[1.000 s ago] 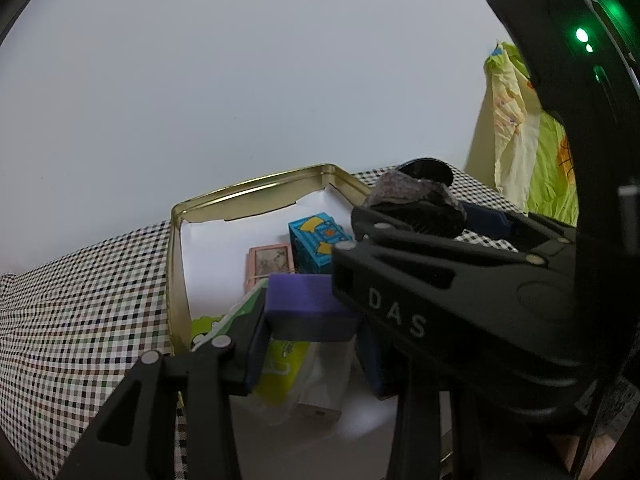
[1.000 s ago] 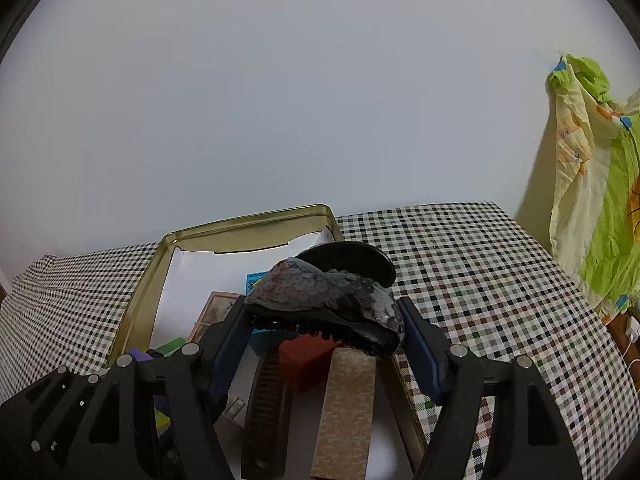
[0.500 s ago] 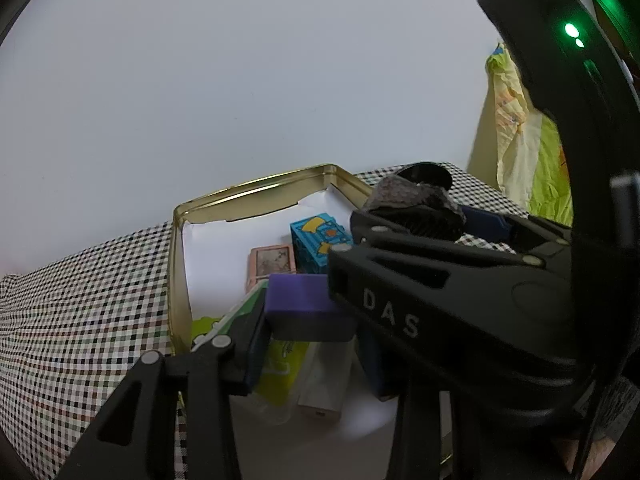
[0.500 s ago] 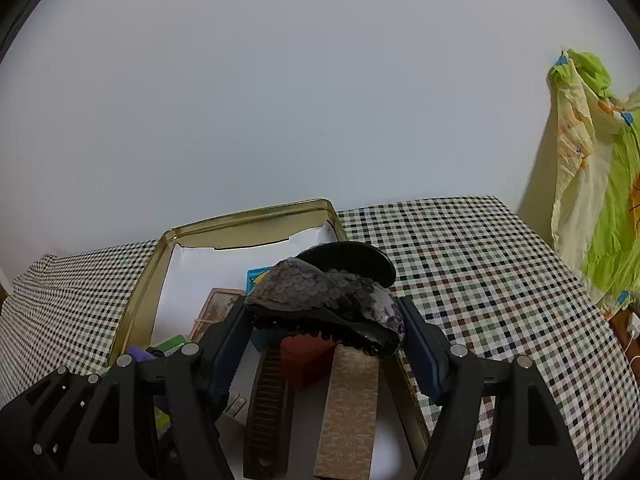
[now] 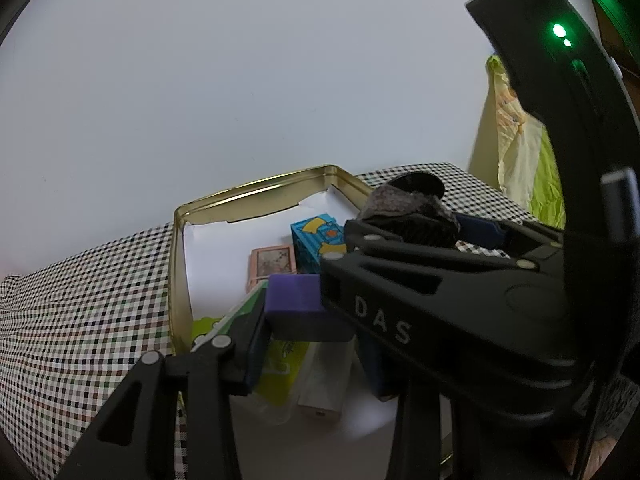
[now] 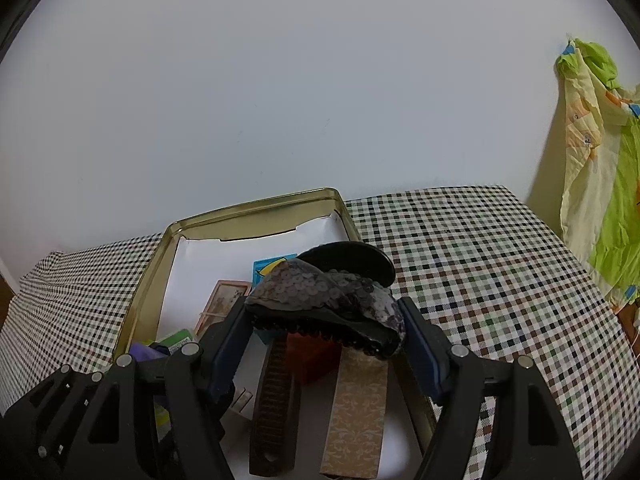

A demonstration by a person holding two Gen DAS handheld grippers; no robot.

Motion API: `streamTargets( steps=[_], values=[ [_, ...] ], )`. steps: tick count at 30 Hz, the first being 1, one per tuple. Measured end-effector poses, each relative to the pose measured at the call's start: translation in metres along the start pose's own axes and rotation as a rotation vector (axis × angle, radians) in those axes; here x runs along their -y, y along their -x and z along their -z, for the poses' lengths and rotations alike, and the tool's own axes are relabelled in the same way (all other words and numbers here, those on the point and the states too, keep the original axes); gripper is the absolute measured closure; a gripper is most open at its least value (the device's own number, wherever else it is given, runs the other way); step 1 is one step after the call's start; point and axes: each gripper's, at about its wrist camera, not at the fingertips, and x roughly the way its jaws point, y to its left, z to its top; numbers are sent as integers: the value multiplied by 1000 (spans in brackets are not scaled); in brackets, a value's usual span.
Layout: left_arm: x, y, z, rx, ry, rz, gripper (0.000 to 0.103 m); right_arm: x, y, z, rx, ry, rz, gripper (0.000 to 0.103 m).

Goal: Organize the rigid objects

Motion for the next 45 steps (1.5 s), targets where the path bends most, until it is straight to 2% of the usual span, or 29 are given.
streamTargets(
  steps=[6,8,10,12,17,24,29,34,39,45],
  values=[
    [5,1,0,-5,-28,-16,61,0,8,-1,36,8,-19,25],
    [7,4,0,7,-35,-25,45,1,11,-1,52,8,-15,24],
    [9,9,-1,27,-43,-24,10,4,12,-1,60,-8,-18,24],
    [10,16,-2,63,-33,-57,1,7,12,-1,64,-32,-22,22],
    [7,16,-3,43,-9,-34,0,13,13,-2,68,-73,-46,20],
    [3,25,0,62,2,-63,0,6,15,1,91,-49,-55,20],
    [-7,41,7,108,32,-85,0,4,21,3,137,-32,-48,20],
    [-15,63,14,202,12,-157,0,8,29,8,194,-63,-58,19],
    [-25,68,21,211,36,-176,0,14,40,16,252,-111,-29,19],
    [-35,70,25,204,48,-202,0,9,52,24,341,-77,46,19]
  ],
)
